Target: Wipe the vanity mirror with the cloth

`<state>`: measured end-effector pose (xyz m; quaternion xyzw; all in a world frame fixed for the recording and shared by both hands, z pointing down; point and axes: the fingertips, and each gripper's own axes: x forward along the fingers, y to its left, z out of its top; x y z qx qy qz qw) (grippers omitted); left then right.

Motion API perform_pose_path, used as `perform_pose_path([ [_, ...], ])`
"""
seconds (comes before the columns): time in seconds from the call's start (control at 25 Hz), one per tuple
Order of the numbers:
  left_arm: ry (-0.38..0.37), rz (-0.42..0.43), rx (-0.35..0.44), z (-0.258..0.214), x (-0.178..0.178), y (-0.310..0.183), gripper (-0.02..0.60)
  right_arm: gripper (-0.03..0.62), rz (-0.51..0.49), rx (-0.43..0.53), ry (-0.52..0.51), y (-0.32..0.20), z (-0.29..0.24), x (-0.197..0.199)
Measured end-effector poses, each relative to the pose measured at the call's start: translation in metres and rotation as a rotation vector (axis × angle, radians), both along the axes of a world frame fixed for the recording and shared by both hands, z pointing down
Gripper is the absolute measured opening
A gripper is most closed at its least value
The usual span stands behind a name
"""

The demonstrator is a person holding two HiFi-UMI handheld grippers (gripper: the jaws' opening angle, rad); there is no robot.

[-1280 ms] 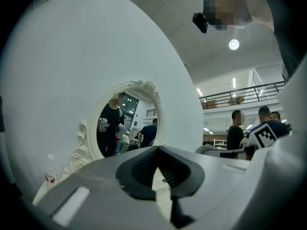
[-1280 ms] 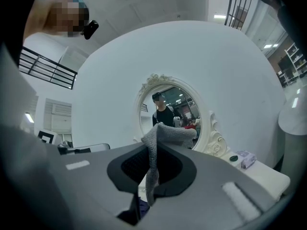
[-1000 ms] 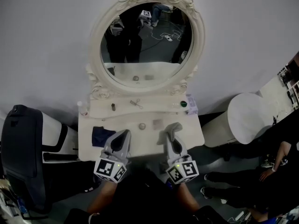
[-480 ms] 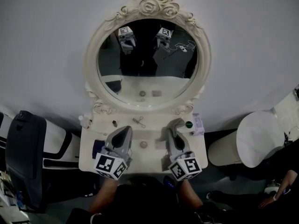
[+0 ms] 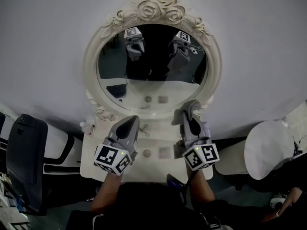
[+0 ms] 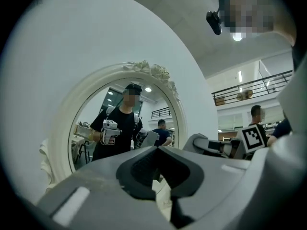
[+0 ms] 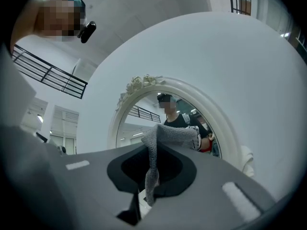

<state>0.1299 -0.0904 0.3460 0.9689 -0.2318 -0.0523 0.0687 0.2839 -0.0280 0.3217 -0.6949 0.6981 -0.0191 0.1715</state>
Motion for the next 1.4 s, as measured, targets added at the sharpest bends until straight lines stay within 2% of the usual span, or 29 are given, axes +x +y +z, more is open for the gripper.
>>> perform_pose_path([
  [0.28,0.022,0.03,0.032,-0.038,0.015,-0.032,-0.006,0.017,0.01,0.061,0.038,-0.035,-0.061,0.026],
  [0.56,0.043,0.06,0.043,-0.049,0.026,-0.047,-0.006,0.017,0.054,0.093,0.062,-0.059,-0.101,0.056],
  [1.0,0.053,0.062,0.017,-0.041,0.022,-0.072,-0.006,0.017,0.094,0.097,0.063,-0.094,-0.112,0.078],
  [1.4,0.051,0.057,-0.014,-0.026,0.016,-0.082,-0.006,0.018,0.085,0.102,0.063,-0.107,-0.118,0.082],
])
